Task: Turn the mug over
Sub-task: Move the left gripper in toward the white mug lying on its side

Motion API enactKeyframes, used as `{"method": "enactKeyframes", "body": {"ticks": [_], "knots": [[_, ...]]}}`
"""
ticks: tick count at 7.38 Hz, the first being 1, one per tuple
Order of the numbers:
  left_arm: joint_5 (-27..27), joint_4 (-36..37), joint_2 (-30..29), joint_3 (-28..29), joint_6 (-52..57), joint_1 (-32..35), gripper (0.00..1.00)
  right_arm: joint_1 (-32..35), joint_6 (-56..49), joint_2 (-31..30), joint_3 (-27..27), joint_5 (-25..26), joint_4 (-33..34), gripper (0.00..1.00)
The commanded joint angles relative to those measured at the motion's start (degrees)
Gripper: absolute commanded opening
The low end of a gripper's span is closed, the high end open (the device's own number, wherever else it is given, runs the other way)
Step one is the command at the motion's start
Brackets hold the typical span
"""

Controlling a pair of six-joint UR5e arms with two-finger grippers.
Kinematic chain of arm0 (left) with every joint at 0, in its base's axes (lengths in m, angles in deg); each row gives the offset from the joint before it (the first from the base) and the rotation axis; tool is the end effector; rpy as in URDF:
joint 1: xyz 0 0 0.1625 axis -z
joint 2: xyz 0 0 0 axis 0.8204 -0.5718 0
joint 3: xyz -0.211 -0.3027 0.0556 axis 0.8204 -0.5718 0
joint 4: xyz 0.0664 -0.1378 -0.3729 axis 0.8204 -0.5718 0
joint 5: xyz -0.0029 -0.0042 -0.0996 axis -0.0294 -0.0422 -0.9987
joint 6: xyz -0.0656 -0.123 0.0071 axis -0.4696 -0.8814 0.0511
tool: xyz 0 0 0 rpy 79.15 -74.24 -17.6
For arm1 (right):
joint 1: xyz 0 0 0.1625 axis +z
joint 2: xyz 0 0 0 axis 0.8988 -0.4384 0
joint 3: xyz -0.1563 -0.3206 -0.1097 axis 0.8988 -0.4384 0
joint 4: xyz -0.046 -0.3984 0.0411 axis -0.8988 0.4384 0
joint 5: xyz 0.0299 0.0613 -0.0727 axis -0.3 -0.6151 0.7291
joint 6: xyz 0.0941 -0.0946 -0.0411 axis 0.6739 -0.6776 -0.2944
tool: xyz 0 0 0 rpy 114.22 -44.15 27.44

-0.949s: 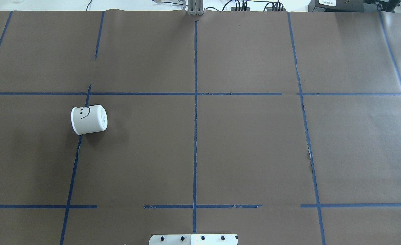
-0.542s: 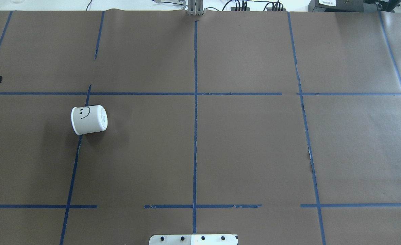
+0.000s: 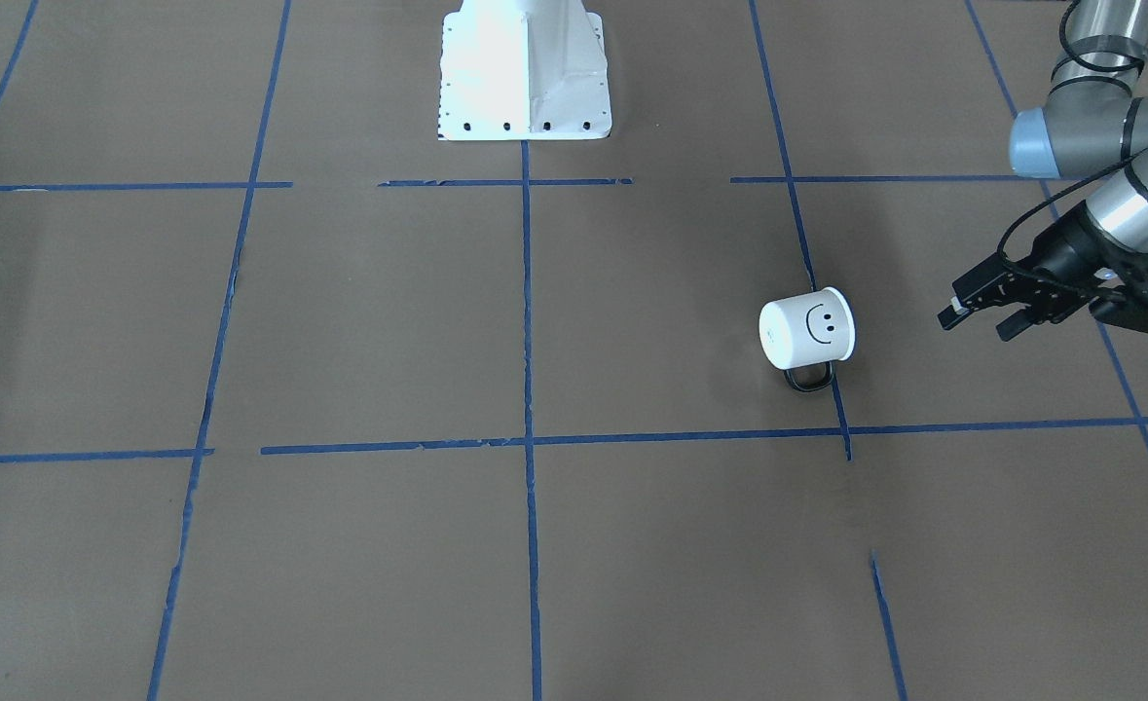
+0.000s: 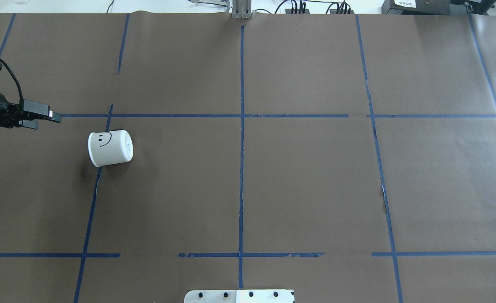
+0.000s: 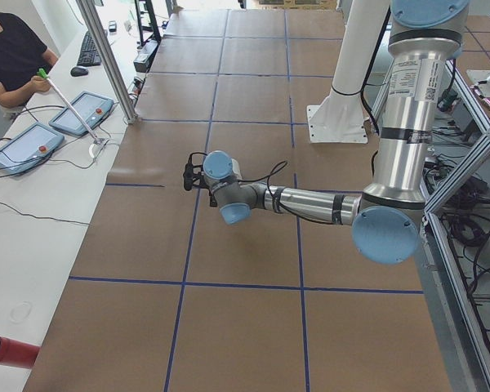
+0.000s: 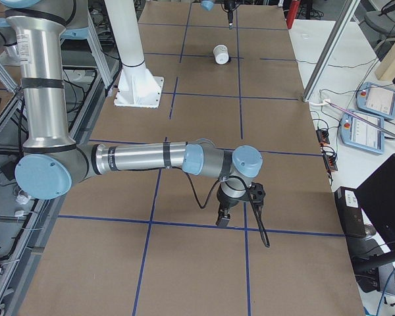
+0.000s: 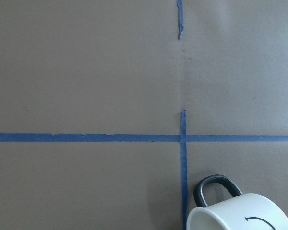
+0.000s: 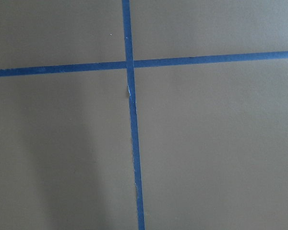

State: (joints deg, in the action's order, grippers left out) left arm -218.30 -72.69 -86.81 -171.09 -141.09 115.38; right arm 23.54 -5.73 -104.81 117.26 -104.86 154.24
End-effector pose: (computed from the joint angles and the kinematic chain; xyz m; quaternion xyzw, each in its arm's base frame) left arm 0.2420 -0.4929 0.4934 0.0830 0.5795 -0.0539 0.8089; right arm 0.0225 -0.4771 0.6141 -0.0802 -0.3417 0.0121 0.9363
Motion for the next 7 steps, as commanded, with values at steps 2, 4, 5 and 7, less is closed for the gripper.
{"method": "enactKeyframes", "body": {"ticks": [2,4,5,7], "knots": [[-0.06,-19.19,0.20,6.82,-15.63,-0.40,1.00,0.00,0.00,0.00,0.00,0.00,0.00,1.00],[1.59,-29.10,0.29,9.35,-22.88,-0.49,1.00,0.00,0.00,0.00,0.00,0.00,0.00,1.00],[4.83,-35.26,0.72,10.42,-26.46,-0.92,1.00,0.00,0.00,0.00,0.00,0.00,0.00,1.00],[14.84,-41.89,0.81,10.60,-32.38,-7.40,1.00,0.00,0.00,0.00,0.00,0.00,0.00,1.00]]}}
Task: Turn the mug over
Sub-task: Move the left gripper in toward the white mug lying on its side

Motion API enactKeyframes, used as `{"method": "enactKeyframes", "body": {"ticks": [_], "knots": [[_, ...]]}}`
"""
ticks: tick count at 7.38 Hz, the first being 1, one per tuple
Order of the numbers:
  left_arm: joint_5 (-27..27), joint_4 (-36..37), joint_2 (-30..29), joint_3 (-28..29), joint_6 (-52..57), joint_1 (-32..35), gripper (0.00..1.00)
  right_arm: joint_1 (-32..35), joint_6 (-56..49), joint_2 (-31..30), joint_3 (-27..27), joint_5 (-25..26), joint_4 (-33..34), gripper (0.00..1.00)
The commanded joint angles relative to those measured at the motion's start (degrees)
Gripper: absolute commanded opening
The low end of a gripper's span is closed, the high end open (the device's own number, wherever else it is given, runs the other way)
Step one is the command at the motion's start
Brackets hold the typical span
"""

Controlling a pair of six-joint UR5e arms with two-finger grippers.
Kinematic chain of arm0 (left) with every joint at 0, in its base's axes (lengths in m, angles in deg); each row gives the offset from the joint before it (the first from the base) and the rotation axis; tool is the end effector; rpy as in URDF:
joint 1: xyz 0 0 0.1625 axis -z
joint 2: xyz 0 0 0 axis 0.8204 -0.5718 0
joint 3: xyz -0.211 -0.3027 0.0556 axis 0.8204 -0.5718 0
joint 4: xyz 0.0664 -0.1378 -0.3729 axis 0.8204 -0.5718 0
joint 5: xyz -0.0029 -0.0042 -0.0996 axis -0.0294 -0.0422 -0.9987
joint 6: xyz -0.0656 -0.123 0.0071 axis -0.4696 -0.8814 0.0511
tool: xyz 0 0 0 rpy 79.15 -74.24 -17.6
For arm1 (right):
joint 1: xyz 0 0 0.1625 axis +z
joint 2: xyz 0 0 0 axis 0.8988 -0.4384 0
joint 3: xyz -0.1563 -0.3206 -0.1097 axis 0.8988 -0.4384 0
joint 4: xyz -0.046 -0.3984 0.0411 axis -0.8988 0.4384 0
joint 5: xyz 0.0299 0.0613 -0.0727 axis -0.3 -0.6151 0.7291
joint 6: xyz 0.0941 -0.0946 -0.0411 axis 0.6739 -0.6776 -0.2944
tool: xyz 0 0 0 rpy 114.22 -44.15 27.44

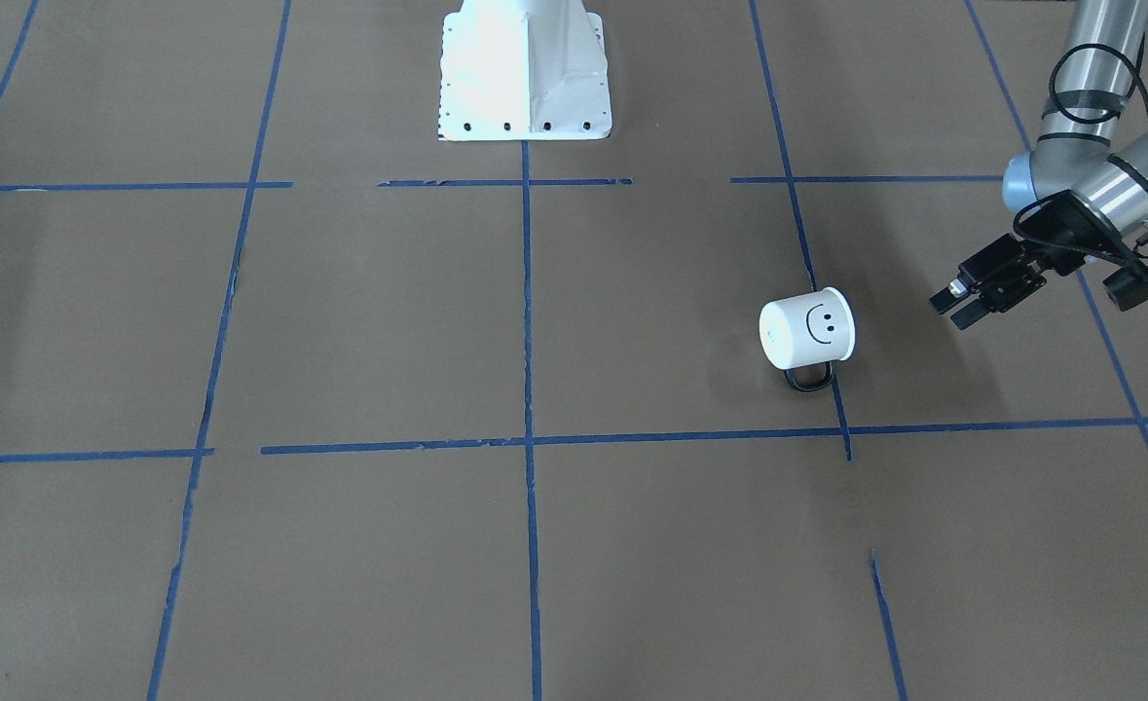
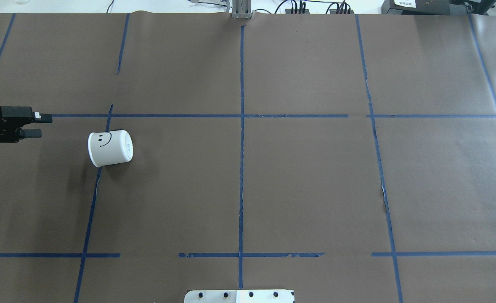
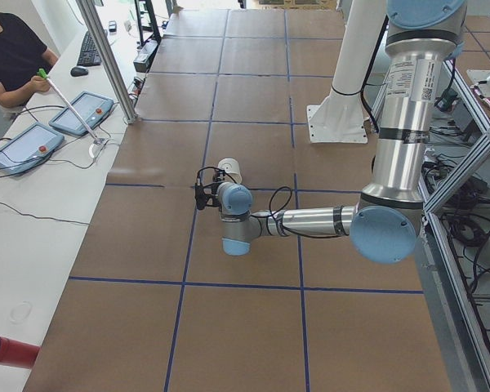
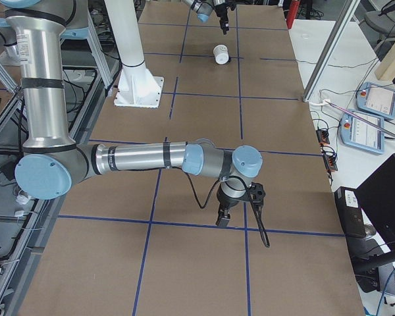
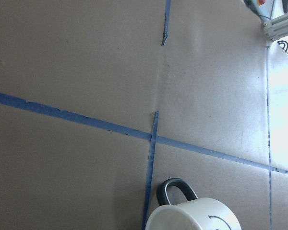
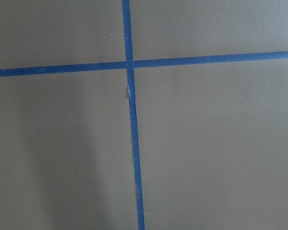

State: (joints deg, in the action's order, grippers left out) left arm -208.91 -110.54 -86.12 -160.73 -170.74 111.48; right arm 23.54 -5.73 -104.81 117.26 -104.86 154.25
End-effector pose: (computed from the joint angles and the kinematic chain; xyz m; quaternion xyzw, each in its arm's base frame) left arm 0.2426 -0.4580 0.5115 0.0921 0.7028 -0.1605 0.6869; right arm 0.0225 -0.4771 0.6141 -0.0802 -0.3417 0.0122 0.9363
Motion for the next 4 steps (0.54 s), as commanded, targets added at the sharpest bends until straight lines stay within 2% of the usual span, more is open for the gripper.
{"method": "enactKeyframes", "body": {"ticks": [1,3,4], "knots": [[5.67,-4.93,0.03,0.24,-2.65,-4.06,1.00,0.00,0.00,0.00,0.00,0.00,0.00,1.00],[8.82,-9.67,0.03,2.08,-4.31,-5.63,1.00,0.00,0.00,0.00,0.00,0.00,0.00,1.00],[11.10,-9.69,-0.32,2.09,-4.41,-8.25,1.00,0.00,0.00,0.00,0.00,0.00,0.00,1.00]]}}
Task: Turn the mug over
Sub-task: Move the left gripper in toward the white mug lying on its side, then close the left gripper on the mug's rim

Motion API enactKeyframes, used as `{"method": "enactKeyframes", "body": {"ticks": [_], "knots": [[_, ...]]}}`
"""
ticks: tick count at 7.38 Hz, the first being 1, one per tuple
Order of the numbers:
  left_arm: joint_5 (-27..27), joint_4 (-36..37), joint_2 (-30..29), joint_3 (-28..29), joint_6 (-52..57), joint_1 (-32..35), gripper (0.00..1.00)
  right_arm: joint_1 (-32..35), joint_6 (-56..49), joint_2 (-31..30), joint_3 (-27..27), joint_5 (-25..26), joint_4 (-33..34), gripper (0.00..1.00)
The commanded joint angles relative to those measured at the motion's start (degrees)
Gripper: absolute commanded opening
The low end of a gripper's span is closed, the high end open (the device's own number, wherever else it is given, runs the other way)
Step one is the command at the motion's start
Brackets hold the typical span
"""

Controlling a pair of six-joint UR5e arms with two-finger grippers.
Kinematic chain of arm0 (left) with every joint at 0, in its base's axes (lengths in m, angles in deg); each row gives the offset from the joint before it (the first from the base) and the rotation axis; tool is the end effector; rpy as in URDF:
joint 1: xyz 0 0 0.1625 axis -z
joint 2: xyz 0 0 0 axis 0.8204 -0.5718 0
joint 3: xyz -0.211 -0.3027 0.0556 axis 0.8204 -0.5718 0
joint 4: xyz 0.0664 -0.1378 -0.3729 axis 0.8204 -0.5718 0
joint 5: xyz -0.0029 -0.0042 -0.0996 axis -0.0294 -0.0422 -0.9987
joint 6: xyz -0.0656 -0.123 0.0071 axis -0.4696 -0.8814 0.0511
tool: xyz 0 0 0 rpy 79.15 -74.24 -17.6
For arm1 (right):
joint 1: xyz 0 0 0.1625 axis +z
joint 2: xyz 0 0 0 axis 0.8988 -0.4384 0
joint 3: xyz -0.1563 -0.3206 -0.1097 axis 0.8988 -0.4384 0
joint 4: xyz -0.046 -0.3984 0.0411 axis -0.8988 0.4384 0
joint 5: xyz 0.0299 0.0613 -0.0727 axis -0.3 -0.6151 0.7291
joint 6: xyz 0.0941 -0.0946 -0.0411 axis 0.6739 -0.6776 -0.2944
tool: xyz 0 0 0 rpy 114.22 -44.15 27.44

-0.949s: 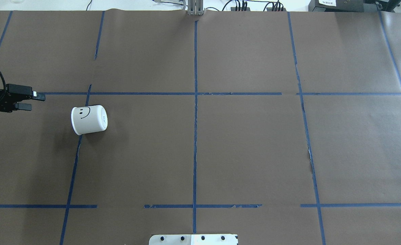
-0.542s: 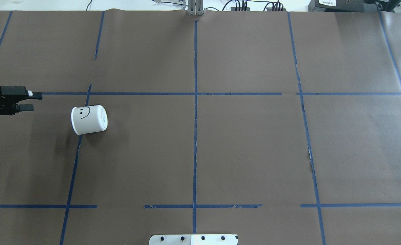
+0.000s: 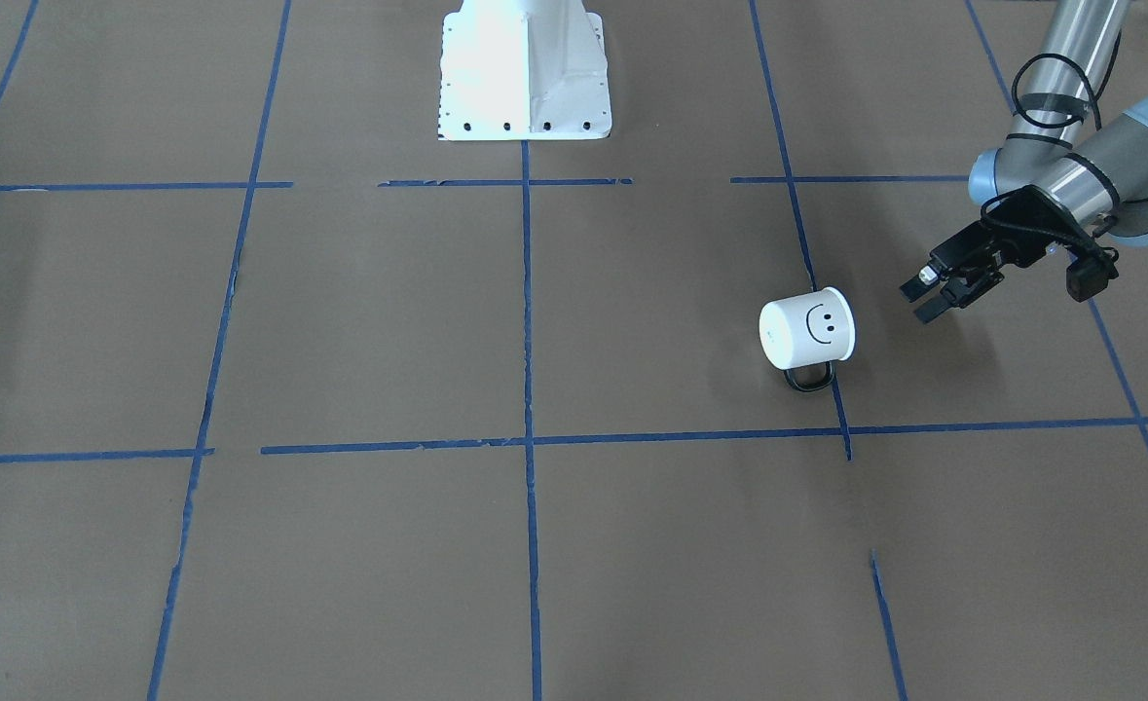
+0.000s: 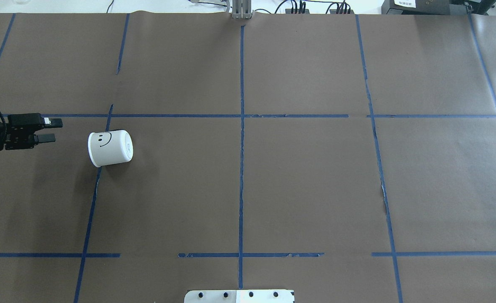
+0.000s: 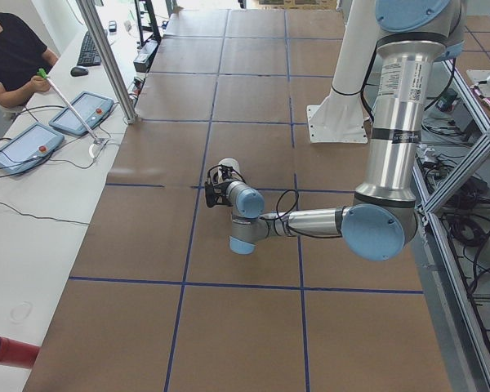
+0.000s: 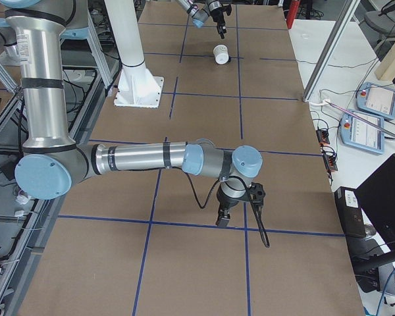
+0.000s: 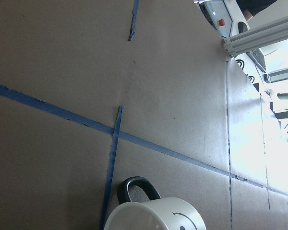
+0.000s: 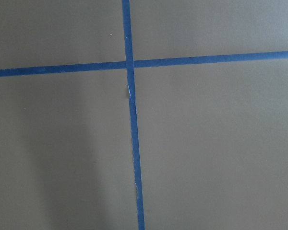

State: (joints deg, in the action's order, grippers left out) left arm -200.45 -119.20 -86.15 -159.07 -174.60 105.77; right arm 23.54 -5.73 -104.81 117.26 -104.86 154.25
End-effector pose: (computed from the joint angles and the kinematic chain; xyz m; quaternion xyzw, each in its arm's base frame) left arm 0.2704 -0.4391 0.5077 0.1092 0.7383 -0.1696 0.6436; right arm 0.0225 -0.4771 0.6141 -0.0802 -0.3417 0.0122 0.9363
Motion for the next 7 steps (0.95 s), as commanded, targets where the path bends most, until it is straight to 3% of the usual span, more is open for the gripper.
{"method": "enactKeyframes", "body": {"ticks": [1,6,7], "knots": [[3.10,-1.03,-1.08,0.43,-1.07,-3.61,1.00,0.00,0.00,0.00,0.00,0.00,0.00,1.00],[6.09,-0.94,-4.95,0.17,-4.68,-8.80,1.00,0.00,0.00,0.00,0.00,0.00,0.00,1.00],[6.09,-0.85,-5.39,0.34,-4.68,-8.81,0.96,0.00,0.00,0.00,0.00,0.00,0.00,1.00]]}}
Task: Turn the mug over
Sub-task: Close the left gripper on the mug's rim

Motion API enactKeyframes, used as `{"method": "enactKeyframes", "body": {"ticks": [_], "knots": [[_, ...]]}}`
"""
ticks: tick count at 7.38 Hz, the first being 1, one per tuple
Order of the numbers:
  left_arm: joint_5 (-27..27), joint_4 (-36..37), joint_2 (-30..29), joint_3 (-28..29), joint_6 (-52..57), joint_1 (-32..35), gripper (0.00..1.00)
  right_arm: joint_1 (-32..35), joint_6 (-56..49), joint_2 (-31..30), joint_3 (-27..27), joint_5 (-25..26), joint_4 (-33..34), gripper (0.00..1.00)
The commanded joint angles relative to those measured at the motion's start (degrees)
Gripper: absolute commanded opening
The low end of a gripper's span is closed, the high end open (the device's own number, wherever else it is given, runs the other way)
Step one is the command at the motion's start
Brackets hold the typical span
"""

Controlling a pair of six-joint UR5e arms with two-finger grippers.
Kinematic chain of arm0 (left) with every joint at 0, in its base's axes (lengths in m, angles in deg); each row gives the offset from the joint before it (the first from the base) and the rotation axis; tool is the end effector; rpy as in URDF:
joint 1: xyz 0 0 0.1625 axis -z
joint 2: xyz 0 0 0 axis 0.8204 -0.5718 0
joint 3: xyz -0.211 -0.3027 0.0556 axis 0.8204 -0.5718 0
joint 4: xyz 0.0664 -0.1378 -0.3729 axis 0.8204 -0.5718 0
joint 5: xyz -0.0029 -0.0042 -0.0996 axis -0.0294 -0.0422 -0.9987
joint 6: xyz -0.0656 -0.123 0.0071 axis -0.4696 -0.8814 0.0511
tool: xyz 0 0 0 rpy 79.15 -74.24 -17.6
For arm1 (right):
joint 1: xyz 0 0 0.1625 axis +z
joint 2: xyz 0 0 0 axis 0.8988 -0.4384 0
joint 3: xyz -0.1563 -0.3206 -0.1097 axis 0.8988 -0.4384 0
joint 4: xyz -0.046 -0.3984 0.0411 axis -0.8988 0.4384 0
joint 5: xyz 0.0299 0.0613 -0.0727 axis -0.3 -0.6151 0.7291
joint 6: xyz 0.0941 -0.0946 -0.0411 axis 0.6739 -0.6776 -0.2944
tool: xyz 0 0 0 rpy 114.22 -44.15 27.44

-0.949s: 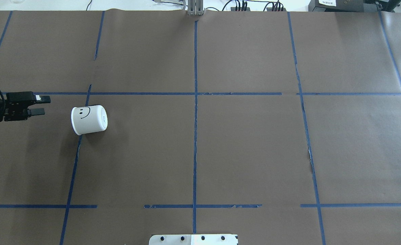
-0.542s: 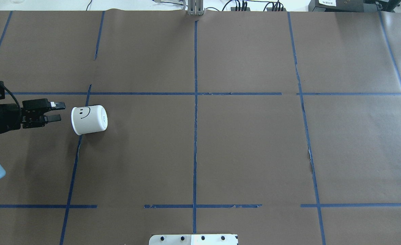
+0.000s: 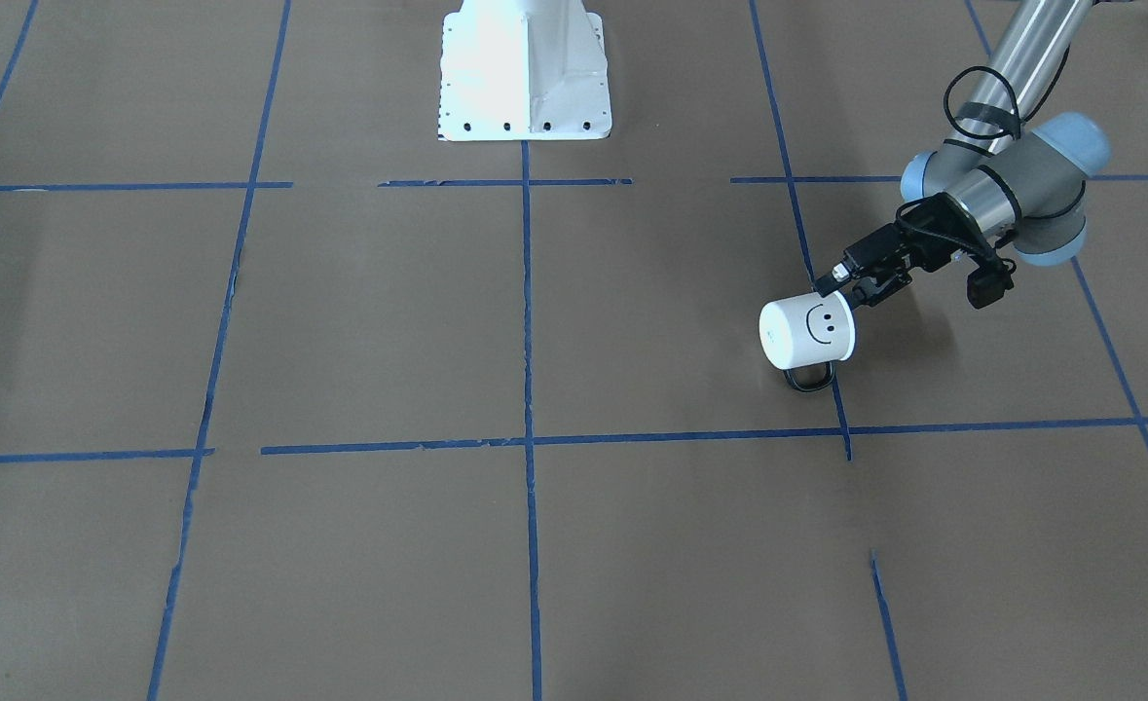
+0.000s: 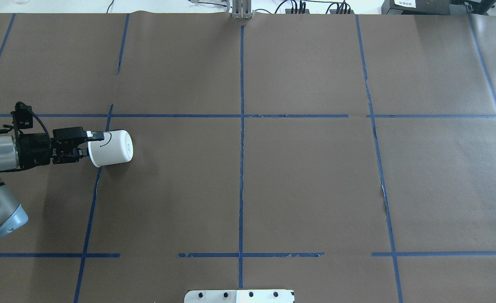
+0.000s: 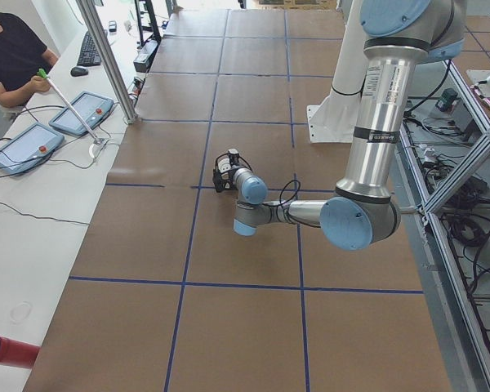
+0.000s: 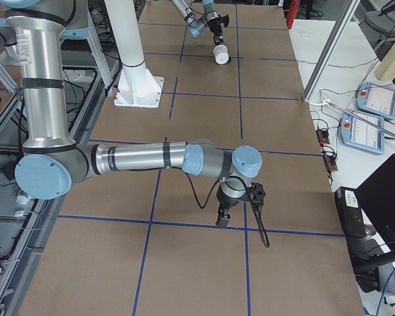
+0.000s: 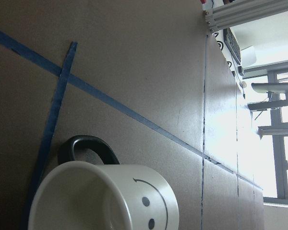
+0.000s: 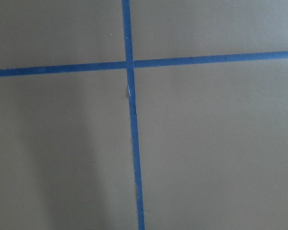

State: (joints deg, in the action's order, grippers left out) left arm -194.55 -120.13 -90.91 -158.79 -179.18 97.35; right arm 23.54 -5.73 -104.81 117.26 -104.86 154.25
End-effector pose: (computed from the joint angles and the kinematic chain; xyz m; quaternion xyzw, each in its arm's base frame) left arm 0.3459 -0.4253 0.4635 0.0728 0.7731 -0.1629 0.6087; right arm 0.0225 -0.4771 0.6141 -0.0802 -0.3417 0.0122 0.9363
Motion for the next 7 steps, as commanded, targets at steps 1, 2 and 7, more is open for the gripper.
{"method": "enactKeyframes", "body": {"ticks": [1,2,7], "knots": [[0.19,0.16,-0.63,0.24,-0.10,-0.39,0.84,0.00,0.00,0.00,0.00,0.00,0.00,1.00],[0.19,0.25,-0.63,0.24,-0.53,-0.39,0.51,0.00,0.00,0.00,0.00,0.00,0.00,1.00],[-5.39,5.83,-2.29,-5.53,-9.05,0.22,0.00,0.00,0.00,0.00,0.00,0.00,0.00,1.00]]}}
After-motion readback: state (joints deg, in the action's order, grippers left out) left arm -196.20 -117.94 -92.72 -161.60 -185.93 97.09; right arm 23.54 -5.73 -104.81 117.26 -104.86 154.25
